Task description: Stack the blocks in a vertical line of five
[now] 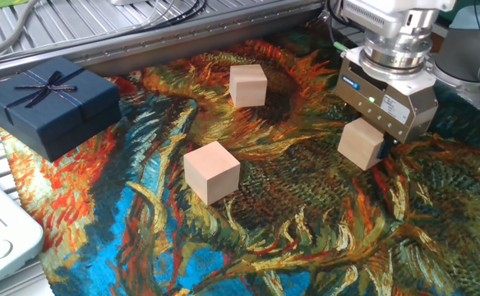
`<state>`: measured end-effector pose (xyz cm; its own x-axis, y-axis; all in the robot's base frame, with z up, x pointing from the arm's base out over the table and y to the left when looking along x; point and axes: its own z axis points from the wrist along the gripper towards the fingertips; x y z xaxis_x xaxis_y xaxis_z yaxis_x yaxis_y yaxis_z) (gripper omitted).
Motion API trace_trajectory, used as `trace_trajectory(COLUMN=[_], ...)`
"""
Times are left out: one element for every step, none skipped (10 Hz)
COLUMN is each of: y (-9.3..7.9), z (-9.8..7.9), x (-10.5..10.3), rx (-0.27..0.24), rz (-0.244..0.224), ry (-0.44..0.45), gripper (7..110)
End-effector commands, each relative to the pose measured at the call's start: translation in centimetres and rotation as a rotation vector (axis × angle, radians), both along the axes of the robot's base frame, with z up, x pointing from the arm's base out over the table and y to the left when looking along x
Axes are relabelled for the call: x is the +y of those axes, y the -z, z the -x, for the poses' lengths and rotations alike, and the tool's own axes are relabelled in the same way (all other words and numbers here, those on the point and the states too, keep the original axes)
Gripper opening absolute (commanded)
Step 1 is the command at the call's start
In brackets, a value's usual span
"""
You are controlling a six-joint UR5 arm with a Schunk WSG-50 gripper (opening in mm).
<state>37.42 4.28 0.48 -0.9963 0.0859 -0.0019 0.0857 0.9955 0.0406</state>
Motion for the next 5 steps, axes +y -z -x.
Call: trace_trajectory(y=[-0.4, -0.4, -0.4, -0.3, -0.2], z=[-1.6, -1.7, -1.4, -0.7, -0.5], x=[0.4, 0.4, 0.4, 0.4, 0.5], rx=[-0.049, -0.052, -0.039, -0.015, -0.012], rz=[-0.022, -0.022, -0.021, -0.02, -0.02], ry=[0.004, 0.005, 0.002, -0.002, -0.002], gripper=[66, 66, 66, 66, 66])
